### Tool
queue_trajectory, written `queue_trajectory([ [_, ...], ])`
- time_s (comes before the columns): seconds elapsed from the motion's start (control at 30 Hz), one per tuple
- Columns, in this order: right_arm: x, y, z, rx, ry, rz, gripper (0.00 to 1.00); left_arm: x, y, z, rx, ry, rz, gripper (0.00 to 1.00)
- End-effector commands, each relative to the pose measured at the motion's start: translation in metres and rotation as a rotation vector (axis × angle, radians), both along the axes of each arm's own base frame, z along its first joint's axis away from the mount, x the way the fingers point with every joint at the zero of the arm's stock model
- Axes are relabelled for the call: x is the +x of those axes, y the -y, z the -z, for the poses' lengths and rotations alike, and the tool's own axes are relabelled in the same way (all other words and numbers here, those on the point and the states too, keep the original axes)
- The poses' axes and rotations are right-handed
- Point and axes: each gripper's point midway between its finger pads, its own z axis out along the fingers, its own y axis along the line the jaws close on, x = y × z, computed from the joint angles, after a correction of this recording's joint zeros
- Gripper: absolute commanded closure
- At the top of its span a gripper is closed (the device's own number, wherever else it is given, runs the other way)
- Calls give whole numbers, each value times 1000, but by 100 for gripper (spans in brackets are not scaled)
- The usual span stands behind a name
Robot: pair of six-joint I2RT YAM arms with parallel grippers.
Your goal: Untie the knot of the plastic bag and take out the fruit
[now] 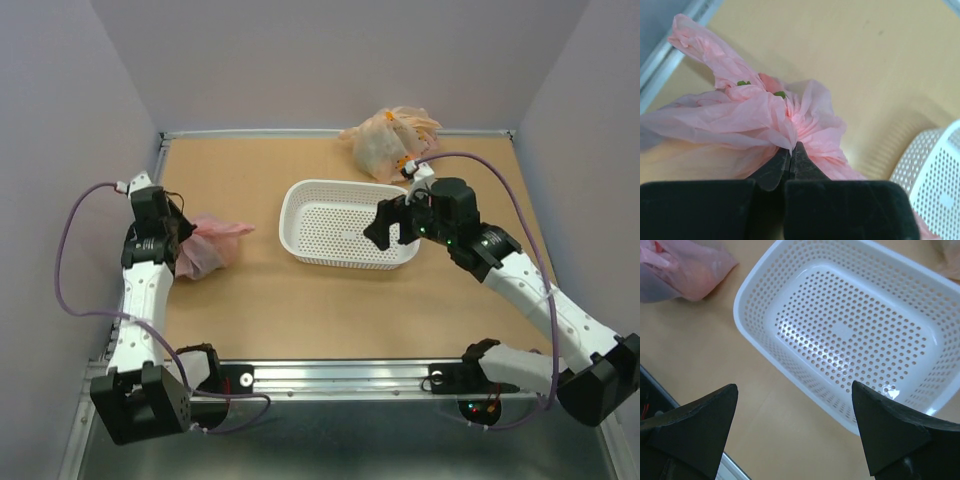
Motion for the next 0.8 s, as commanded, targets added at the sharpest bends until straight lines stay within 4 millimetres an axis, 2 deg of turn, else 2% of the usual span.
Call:
queue_trajectory([
  [0.0,-10,-43,-28,50,33,-143,0,-24,40,1,-107,51,163,100],
  [0.03,-14,-53,-26,44,29,-161,0,-30,58,2,-158,62,241,100],
  [0.07,-16,-60,-25,43,20,-173,0,-33,63,-3,-168,84,260,100],
  [0.2,-22,-103,-6,14,-29,-214,0,-57,71,-16,-191,94,277,100],
  [0.27,-25,-121,-8,31,-48,-226,2,-69,71,-12,-195,44,262,99],
  [0.3,-21,-132,-6,31,-61,-231,4,-73,72,-9,-205,27,253,85],
  [0.37,-23,-148,-4,30,-68,-252,5,-81,74,4,-224,-5,237,65],
  [0.4,-23,-153,-4,25,-64,-253,6,-84,76,4,-229,5,233,39],
  [0.43,-21,-162,-4,19,-58,-252,7,-86,75,8,-237,1,212,27],
  [0.5,-21,-170,-4,22,-62,-252,9,-90,70,4,-223,14,185,18],
  [0.53,-20,-176,1,17,-73,-254,10,-90,67,1,-209,21,172,17],
  [0.63,-22,-190,-4,35,-70,-271,14,-88,56,-15,-151,45,131,17],
  [0.67,-21,-197,4,25,-82,-277,15,-87,53,-19,-138,50,124,17],
  [0.73,-28,-211,2,38,-76,-308,17,-84,56,-15,-148,32,143,17],
  [0.77,-31,-220,12,26,-89,-324,17,-83,58,-13,-158,27,150,17],
])
